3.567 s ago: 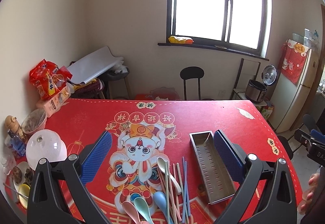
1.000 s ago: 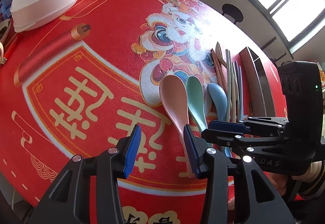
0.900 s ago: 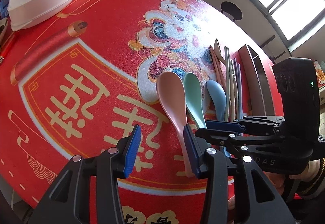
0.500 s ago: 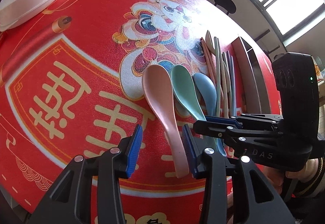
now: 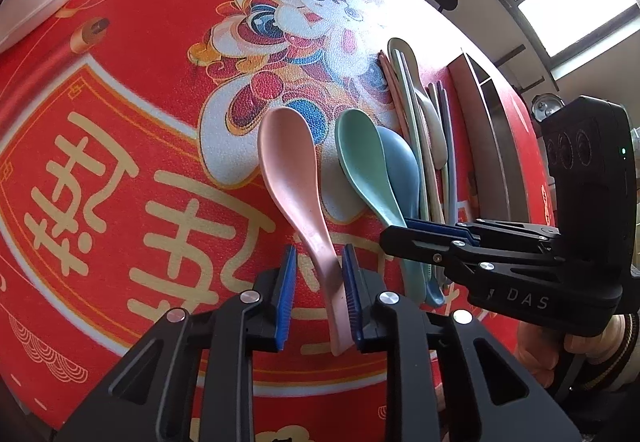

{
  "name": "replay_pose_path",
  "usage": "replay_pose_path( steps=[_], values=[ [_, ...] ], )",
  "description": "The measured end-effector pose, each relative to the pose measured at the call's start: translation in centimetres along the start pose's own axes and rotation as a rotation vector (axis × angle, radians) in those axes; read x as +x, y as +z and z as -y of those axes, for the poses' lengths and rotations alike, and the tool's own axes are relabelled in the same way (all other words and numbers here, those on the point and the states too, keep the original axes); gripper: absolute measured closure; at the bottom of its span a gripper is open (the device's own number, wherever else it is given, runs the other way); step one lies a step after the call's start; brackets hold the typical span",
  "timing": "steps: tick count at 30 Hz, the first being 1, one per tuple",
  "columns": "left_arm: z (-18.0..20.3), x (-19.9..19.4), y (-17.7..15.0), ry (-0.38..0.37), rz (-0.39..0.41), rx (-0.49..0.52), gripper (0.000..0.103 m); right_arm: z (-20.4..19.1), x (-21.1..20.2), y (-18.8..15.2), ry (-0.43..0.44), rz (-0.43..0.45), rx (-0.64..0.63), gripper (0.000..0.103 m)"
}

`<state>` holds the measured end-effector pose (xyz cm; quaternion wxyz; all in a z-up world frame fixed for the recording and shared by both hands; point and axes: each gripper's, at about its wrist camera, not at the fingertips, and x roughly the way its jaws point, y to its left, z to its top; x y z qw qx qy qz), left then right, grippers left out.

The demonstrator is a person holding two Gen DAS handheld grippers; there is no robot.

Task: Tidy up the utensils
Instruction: 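Close the right tool on the teal spoon handle while the left tool reaches the pink spoon, then close the left tool on the pink spoon handle and lift it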

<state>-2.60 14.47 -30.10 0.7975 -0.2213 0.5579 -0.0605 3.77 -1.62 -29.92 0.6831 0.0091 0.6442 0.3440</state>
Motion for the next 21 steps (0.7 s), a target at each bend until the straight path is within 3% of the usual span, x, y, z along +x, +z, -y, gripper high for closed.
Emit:
replay_pose_path(
  steps=[4, 6, 16, 21],
  values=[
    [0.7, 0.1, 0.0, 0.022, -0.005, 0.03, 0.089, 0.1, -0.1, 0.0, 0.002, -0.001, 0.001, 0.089],
    [0.8, 0.3, 0.1, 0.052, -0.011, 0.037, 0.097, 0.1, -0.1, 0.0, 0.002, 0.0, 0.001, 0.089],
    [-1.7, -0.6, 0.1, 0.164, 0.017, -0.006, 0.096, -0.1, 0.2, 0.0, -0.003, -0.007, -0.012, 0.089],
    [-2.4, -1.2, -0.6, 0.115, 0.033, -0.016, 0.095, -0.4, 0.3, 0.0, -0.013, -0.008, -0.029, 0.089]
  ],
)
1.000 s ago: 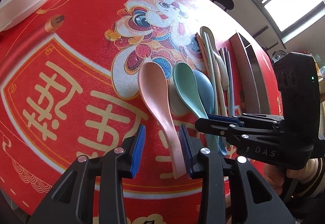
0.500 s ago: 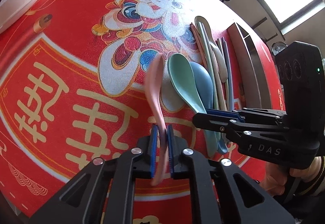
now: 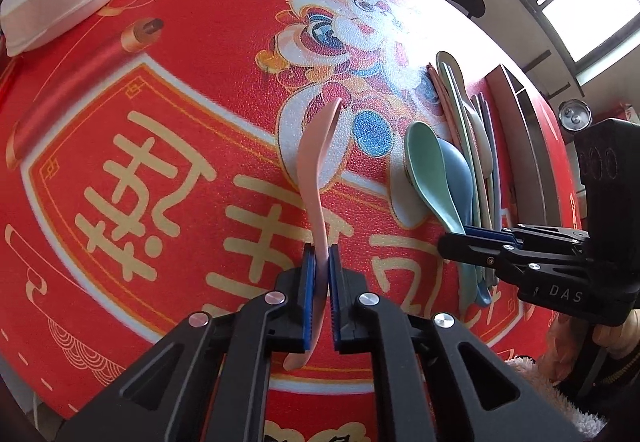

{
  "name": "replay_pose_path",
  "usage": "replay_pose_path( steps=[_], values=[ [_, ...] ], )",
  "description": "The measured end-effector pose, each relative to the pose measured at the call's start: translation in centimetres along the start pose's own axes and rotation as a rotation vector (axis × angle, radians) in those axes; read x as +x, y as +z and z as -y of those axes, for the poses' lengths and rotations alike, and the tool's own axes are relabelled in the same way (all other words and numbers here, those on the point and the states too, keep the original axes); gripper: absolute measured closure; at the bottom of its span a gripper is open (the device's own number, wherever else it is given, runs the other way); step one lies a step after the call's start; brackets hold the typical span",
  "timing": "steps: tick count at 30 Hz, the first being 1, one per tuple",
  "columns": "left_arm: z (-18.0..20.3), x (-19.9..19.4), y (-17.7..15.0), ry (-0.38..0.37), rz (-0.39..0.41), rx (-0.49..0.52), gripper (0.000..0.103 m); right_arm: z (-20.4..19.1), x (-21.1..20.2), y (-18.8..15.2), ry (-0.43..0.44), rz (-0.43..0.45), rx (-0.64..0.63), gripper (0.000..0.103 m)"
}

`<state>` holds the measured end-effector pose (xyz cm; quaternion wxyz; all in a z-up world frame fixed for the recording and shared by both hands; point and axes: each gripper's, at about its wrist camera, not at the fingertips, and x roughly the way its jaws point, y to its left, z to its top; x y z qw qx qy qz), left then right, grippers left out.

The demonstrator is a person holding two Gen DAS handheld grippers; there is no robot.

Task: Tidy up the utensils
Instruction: 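Close the left tool on the pink spoon handle and lift it, then carry the teal and pink spoons with both tools over the steel tray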

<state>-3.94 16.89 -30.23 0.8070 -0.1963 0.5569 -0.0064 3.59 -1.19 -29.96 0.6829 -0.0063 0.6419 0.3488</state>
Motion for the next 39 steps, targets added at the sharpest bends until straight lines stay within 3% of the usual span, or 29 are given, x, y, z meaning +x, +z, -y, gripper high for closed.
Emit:
replay_pose_path(
  steps=[9, 12, 21, 32, 39],
  values=[
    [0.0, -0.4, -0.6, -0.002, 0.019, 0.016, 0.095, -0.2, 0.0, -0.1, -0.018, 0.012, -0.001, 0.089],
    [0.2, -0.5, -0.6, 0.002, 0.014, 0.02, 0.096, -0.2, -0.3, -0.1, 0.011, 0.027, -0.005, 0.089],
    [-0.6, -2.9, 1.1, -0.085, 0.067, -0.078, 0.096, -0.1, -2.1, 0.4, 0.073, 0.094, 0.004, 0.089],
    [4.1, -4.9, 4.7, -0.141, 0.113, 0.031, 0.096, 2.8, -8.1, 0.1, 0.087, 0.279, 0.112, 0.089],
    [9.3, -3.6, 7.7, -0.222, 0.099, 0.131, 0.096, 6.8, -12.4, -1.6, 0.022, 0.384, 0.229, 0.089]
  ],
)
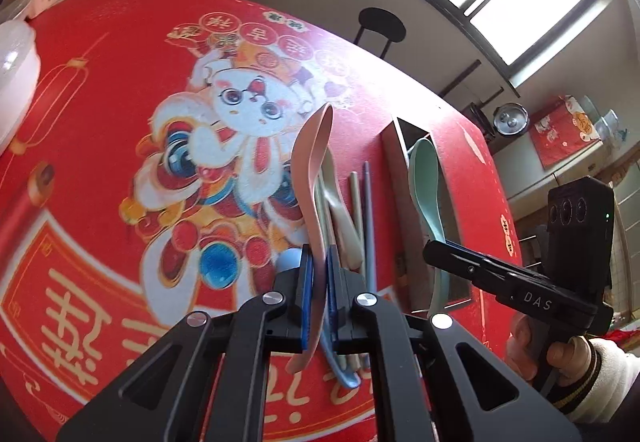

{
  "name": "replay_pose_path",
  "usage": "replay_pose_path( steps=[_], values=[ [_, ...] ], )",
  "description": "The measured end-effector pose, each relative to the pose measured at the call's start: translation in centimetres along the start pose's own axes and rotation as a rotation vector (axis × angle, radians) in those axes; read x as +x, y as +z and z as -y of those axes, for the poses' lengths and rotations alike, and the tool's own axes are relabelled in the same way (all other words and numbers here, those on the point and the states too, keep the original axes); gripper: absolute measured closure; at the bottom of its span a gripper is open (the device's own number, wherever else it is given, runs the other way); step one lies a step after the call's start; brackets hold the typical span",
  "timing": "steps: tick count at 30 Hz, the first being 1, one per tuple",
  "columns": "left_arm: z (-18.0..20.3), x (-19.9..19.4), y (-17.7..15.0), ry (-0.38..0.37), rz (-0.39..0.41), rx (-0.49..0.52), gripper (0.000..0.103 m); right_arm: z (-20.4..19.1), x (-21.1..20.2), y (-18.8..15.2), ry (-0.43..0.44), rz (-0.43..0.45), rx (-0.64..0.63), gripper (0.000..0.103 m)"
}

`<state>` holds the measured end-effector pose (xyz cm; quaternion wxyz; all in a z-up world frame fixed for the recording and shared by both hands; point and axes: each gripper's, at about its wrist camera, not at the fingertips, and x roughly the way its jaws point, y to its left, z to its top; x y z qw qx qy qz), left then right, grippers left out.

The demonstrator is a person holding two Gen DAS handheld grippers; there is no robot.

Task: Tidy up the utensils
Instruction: 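Carry the teal and pink spoons with both tools over the steel tray, then lower both spoons into the tray and open both tools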

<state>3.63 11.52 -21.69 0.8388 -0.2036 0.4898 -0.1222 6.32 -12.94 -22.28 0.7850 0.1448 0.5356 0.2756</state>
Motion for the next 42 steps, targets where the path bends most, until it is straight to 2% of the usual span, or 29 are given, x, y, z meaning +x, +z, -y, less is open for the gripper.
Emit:
replay_pose_path(
  steps=[5, 9, 16, 21, 27, 36, 37, 40, 42],
  values=[
    [3.4, 3.2, 2.4, -0.067, -0.035, 0.056, 0.096, 4.2, -2.2, -0.2, -0.096, 0.029, 0.102, 0.089],
    [6.4, 6.5, 4.4, -0.123, -0.074, 0.1, 0.096, 7.0, -2.7, -0.5, -0.145, 0.014, 0.158, 0.089],
    [10.0, 13.0, 7.3, -0.212, -0.149, 0.061, 0.096, 9.6, -2.7, -0.2, -0.207, -0.014, 0.191, 0.089],
    [11.6, 17.1, 8.3, -0.221, -0.206, 0.023, 0.096, 10.3, -2.0, 0.1, -0.233, -0.041, 0.207, 0.089],
    [12.0, 20.3, 8.7, -0.179, -0.259, -0.026, 0.096, 10.9, -1.4, 0.3, -0.242, -0.064, 0.212, 0.089],
    [12.1, 21.4, 9.0, -0.148, -0.275, -0.02, 0.095, 10.9, 0.6, 1.8, -0.253, -0.084, 0.233, 0.089],
    [12.1, 21.1, 9.1, -0.144, -0.268, -0.015, 0.093, 10.8, 0.6, 1.8, -0.256, -0.087, 0.229, 0.089],
    [12.1, 19.7, 9.4, -0.134, -0.233, 0.005, 0.069, 10.5, 1.3, 2.0, -0.268, -0.096, 0.226, 0.089],
    [12.0, 18.4, 9.9, -0.122, -0.198, 0.024, 0.041, 10.2, 1.7, 2.2, -0.273, -0.098, 0.232, 0.088]
  ],
)
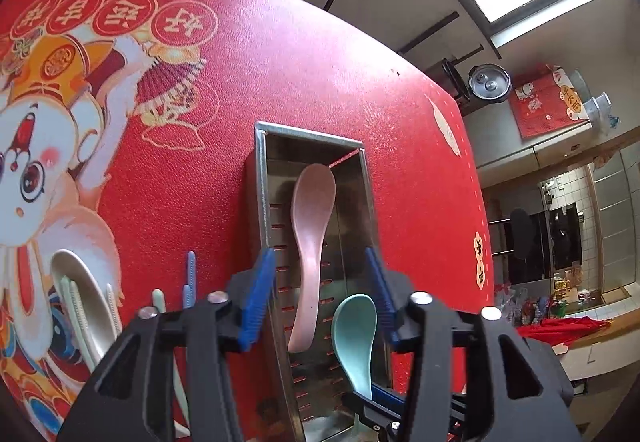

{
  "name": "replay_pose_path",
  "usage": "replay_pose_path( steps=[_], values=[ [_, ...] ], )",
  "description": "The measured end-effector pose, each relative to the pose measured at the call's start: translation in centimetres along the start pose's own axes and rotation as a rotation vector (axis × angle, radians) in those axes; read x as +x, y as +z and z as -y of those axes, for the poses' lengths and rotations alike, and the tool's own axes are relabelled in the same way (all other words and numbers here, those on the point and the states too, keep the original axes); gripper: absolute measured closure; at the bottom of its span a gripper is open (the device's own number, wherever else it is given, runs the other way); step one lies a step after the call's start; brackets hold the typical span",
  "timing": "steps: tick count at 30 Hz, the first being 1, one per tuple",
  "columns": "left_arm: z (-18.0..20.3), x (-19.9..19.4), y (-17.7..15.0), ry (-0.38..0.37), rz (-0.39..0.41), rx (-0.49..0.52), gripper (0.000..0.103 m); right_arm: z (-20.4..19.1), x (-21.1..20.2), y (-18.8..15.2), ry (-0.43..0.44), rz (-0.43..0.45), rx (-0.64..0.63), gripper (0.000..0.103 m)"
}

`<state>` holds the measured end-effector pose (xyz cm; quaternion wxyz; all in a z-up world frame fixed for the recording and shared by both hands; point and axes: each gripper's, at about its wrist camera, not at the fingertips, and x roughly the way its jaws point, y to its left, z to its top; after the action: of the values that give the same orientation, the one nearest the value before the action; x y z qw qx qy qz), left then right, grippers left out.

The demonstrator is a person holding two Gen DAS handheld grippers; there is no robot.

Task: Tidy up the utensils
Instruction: 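Lower both spoons into the tray and open both tools, then grasp the light blue spoon handle with the left tool and lift it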

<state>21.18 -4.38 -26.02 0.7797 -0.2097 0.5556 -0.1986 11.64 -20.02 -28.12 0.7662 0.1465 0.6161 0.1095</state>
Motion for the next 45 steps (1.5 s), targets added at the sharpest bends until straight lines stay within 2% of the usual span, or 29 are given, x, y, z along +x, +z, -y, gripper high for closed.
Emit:
replay_pose_path(
  steps=[1, 3, 6, 8, 9, 10, 12, 14, 19, 22, 27, 32, 37, 45],
  values=[
    [0.0, -0.7, 0.1, 0.009, 0.016, 0.012, 0.036, -0.3, 0.1, 0.1, 0.001, 0.0, -0.001, 0.088],
    [-0.1, -2.2, 0.1, 0.039, 0.045, 0.036, 0.016, -0.6, 0.2, 0.1, 0.0, 0.001, -0.001, 0.088],
    [-0.5, -4.6, -0.3, 0.101, 0.092, 0.073, 0.006, -0.7, -0.3, -0.2, -0.002, 0.022, 0.004, 0.084],
    [-0.8, -6.4, -0.9, 0.166, 0.133, 0.103, 0.006, -1.0, -1.2, -0.3, -0.007, 0.057, -0.01, 0.052],
    [-1.1, -7.4, -1.3, 0.2, 0.155, 0.116, 0.006, -1.0, -1.8, -0.5, -0.003, 0.078, -0.013, 0.041],
    [-1.4, -8.3, -1.4, 0.236, 0.174, 0.124, 0.006, -1.2, -2.4, -0.6, -0.034, 0.103, -0.019, 0.03],
    [-2.4, -10.1, -2.3, 0.305, 0.202, 0.139, 0.006, -1.7, -3.5, -0.7, -0.075, 0.155, -0.05, 0.03],
    [-3.2, -11.6, -3.4, 0.377, 0.23, 0.153, 0.006, -1.9, -4.5, -0.8, -0.085, 0.195, -0.066, 0.014],
    [-5.6, -15.1, -7.1, 0.454, 0.299, 0.169, 0.006, -2.7, -6.1, -1.5, -0.093, 0.274, -0.118, 0.014],
    [-7.2, -16.0, -9.7, 0.46, 0.289, 0.131, 0.006, -3.5, -6.4, -2.1, -0.104, 0.3, -0.164, 0.014],
    [-9.8, -14.8, -14.2, 0.465, 0.205, 0.048, 0.006, -4.5, -6.1, -3.0, -0.11, 0.29, -0.194, 0.014],
    [-10.6, -12.1, -18.0, 0.469, 0.11, 0.032, 0.006, -5.6, -5.1, -4.1, -0.094, 0.239, -0.229, 0.014],
    [-10.6, -10.4, -19.2, 0.489, 0.061, 0.033, 0.006, -6.7, -4.8, -5.0, -0.117, 0.224, -0.282, 0.014],
    [-11.3, -9.9, -19.0, 0.46, 0.051, -0.025, 0.006, -6.2, -4.7, -5.8, -0.135, 0.204, -0.278, 0.014]
  ],
)
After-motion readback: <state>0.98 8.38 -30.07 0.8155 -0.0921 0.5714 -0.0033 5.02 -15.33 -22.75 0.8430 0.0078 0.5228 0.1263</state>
